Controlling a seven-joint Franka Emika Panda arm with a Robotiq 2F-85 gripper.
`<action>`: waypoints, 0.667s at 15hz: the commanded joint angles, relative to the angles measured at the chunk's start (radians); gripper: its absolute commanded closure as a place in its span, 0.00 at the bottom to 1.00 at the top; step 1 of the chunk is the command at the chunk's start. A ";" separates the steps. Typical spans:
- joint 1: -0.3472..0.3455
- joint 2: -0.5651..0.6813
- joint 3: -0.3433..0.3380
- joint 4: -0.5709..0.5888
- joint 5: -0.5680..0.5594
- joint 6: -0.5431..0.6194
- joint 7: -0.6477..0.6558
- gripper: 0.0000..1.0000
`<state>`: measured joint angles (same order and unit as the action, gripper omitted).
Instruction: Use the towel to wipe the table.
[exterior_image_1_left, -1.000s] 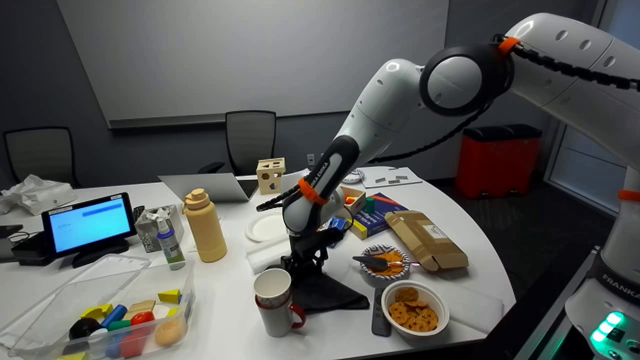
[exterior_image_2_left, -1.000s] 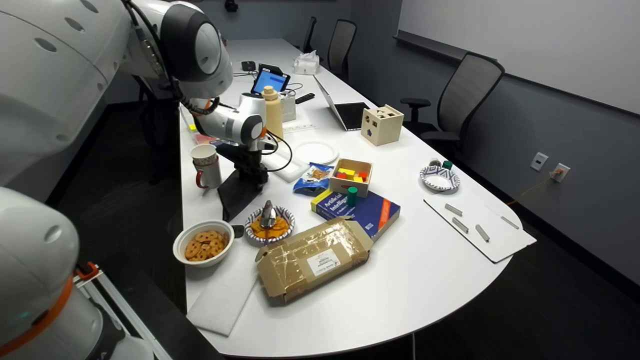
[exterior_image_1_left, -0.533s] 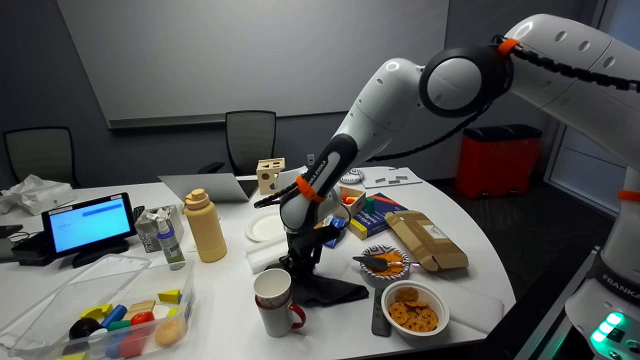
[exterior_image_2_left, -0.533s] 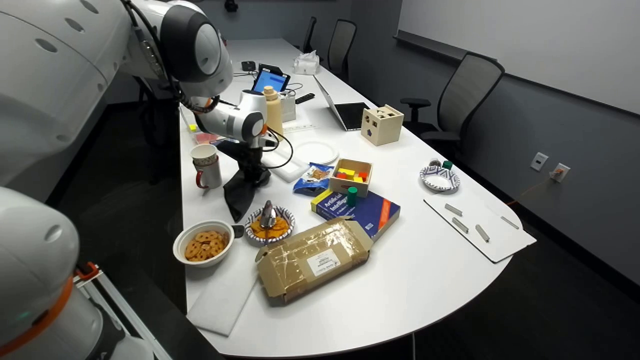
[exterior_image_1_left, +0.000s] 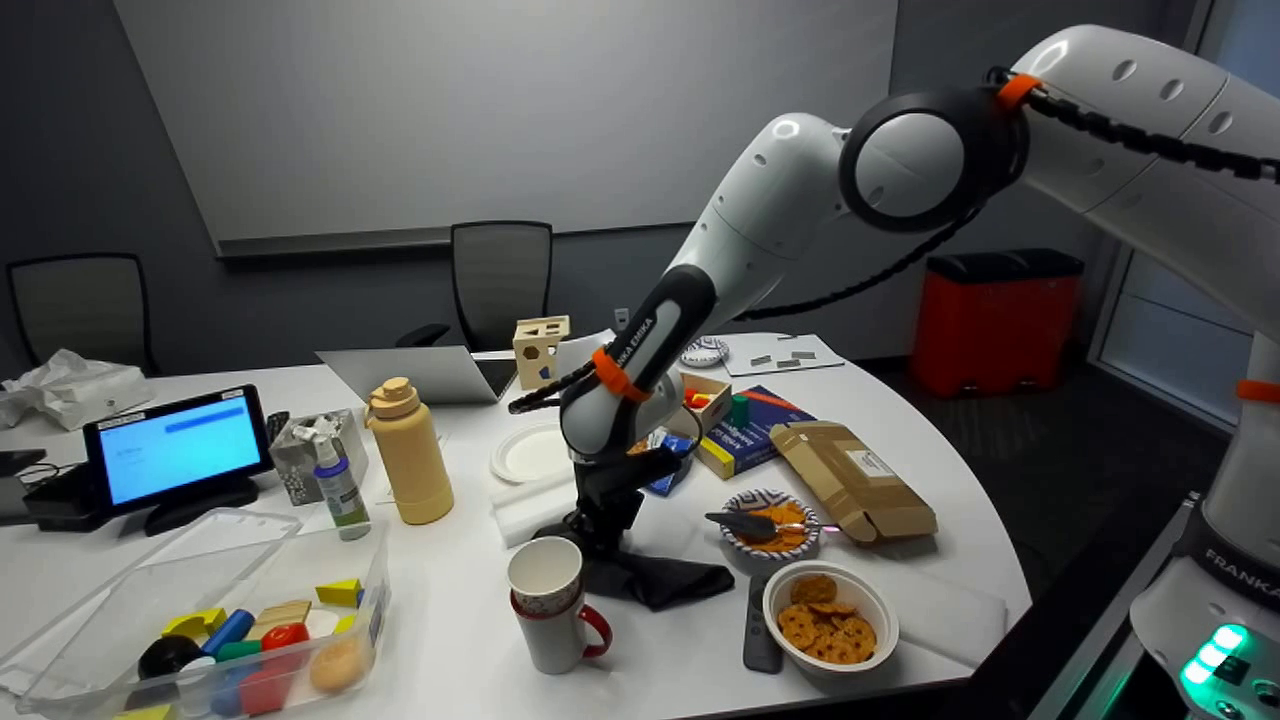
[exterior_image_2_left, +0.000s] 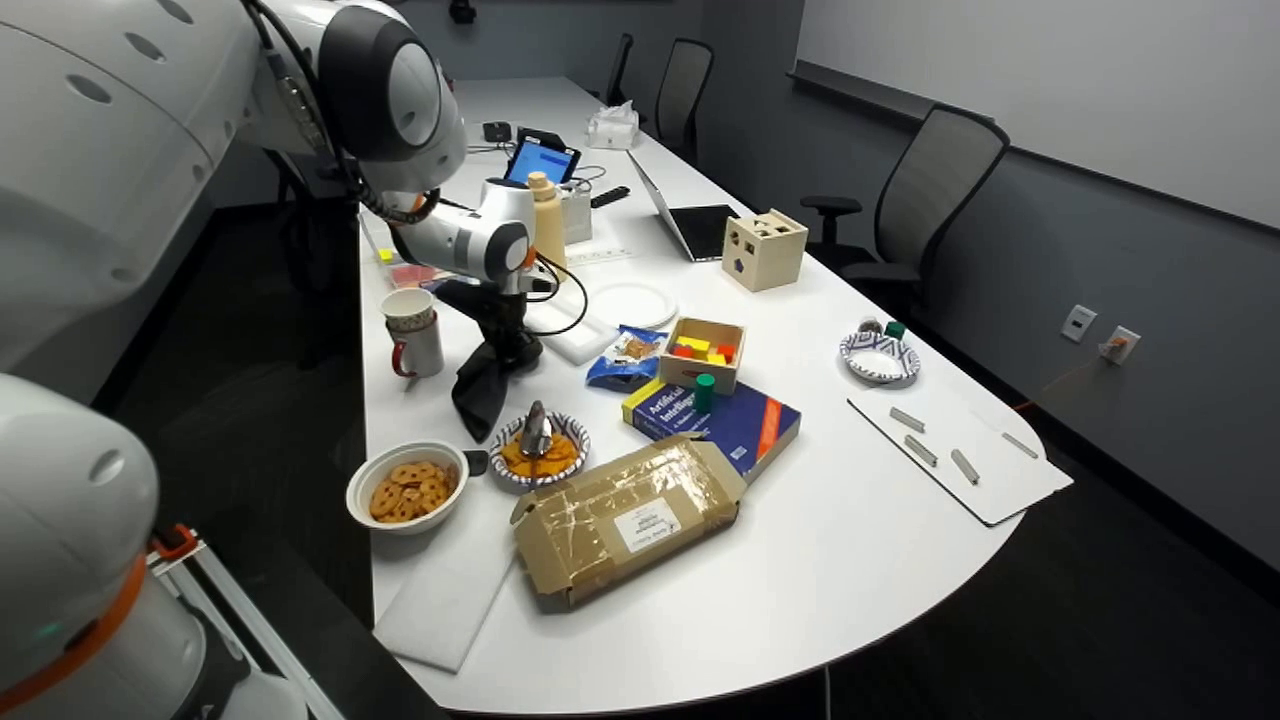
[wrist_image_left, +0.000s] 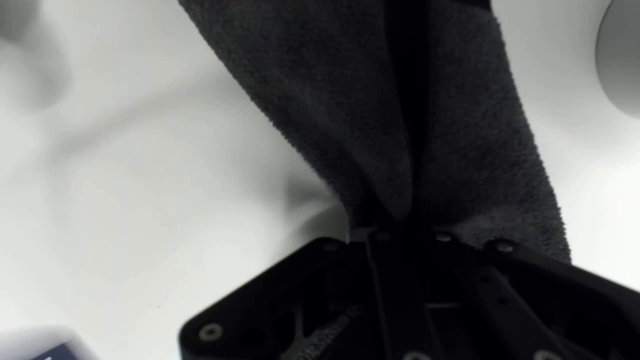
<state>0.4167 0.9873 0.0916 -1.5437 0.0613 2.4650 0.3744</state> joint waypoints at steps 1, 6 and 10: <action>-0.008 -0.037 -0.025 -0.047 0.000 -0.003 0.026 0.98; -0.024 -0.069 -0.085 -0.094 -0.002 -0.003 0.084 0.98; -0.051 -0.111 -0.084 -0.159 0.006 -0.094 0.080 0.98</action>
<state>0.3846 0.9426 -0.0031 -1.6145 0.0614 2.4373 0.4452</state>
